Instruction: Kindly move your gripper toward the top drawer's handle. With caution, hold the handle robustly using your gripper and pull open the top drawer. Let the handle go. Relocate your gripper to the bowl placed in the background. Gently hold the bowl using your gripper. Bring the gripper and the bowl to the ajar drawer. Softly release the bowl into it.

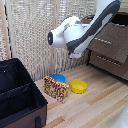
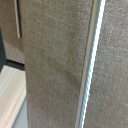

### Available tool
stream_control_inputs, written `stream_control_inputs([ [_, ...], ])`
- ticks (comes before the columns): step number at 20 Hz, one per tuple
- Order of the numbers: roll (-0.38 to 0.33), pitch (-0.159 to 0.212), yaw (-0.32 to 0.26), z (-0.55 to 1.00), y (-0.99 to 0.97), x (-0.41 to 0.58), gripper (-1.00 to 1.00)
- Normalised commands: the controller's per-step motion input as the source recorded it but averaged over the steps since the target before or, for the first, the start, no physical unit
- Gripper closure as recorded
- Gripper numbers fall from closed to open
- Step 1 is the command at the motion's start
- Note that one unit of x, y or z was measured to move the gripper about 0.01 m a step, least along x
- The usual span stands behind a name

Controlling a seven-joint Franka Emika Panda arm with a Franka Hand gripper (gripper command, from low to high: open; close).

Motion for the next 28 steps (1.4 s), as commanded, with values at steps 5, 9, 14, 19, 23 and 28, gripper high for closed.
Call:
stream_control_inputs([
  [5, 0.336, -0.113, -0.062, 0.0, 0.45, 0.039, -1.0],
  [9, 0.359, 0.027, -0.206, 0.02, 0.19, 0.037, -1.0],
  [14, 0.369, 0.075, -0.219, 0.01, 0.12, 0.018, -1.0],
  [19, 0.337, 0.067, -0.258, 0.05, 0.08, 0.019, -1.0],
  [23, 0.297, 0.039, -0.287, 0.15, 0.03, 0.0, -1.0],
  [28, 0.245, 0.012, -0.308, 0.25, 0.0, 0.0, -1.0],
])
